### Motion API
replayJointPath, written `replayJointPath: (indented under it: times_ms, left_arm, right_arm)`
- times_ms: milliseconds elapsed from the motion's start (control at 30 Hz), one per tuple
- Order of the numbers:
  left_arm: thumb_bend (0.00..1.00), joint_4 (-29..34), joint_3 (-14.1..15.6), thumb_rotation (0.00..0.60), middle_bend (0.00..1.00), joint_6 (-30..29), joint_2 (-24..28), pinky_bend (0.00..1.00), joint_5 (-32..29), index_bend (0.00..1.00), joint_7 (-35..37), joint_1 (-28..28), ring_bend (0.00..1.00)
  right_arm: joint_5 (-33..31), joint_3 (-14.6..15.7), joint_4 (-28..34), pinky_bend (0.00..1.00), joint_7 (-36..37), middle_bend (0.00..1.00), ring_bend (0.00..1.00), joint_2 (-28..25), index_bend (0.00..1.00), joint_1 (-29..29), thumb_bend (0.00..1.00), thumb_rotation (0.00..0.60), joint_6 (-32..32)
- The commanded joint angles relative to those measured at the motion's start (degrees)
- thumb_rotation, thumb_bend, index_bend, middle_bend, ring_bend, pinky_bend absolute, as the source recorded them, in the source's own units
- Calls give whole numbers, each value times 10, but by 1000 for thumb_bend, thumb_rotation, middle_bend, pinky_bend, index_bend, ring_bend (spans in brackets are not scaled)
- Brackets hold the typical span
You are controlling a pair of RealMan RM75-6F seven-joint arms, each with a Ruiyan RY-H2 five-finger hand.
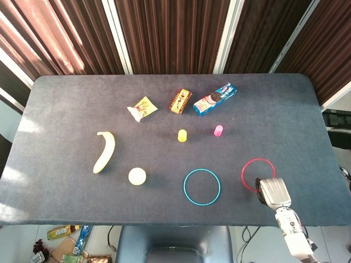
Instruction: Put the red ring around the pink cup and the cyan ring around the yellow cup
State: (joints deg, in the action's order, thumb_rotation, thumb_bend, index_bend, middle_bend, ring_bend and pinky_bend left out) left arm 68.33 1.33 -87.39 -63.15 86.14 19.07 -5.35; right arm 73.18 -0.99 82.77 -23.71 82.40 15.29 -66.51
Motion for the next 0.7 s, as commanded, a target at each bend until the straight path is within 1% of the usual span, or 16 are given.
replayJointPath:
  times_ms: [33,167,267,333,400,500,600,700]
  left_arm:
    - [414,1,0,600,0,0,0,150,0,58,-1,0,0]
    - [415,2,1,600,0,0,0,150,2,58,-5,1,0]
    - [415,4,1,600,0,-1,0,150,2,58,-7,0,0]
    - [414,4,0,600,0,-2,0,150,2,58,-7,0,0]
    - [415,4,0,600,0,-2,0,150,1,58,-7,0,0]
    - [415,4,0,600,0,-3,0,150,1,58,-5,0,0]
    - [414,1,1,600,0,0,-1,150,1,58,-3,0,0]
    - [415,-2,2,600,0,3,-2,150,0,58,1,0,0]
  right_arm:
    - [5,-9,13,1000,4,926,1000,-4,758,9,547,600,1]
    - [-2,-33,38,1000,7,926,1000,-11,765,39,547,600,30]
    - [-30,-65,49,1000,6,926,1000,-10,766,79,547,600,75]
    - [-50,-85,42,1000,4,926,1000,-2,766,103,547,600,98]
    - [-75,-108,23,1000,-5,926,1000,18,766,131,547,600,116]
    - [-108,-135,-16,1000,-21,926,1000,52,766,171,547,600,136]
    - [-131,-155,-58,1000,-36,926,1000,88,766,208,547,600,149]
    - [-150,-166,-97,1000,-47,926,1000,119,766,239,547,600,161]
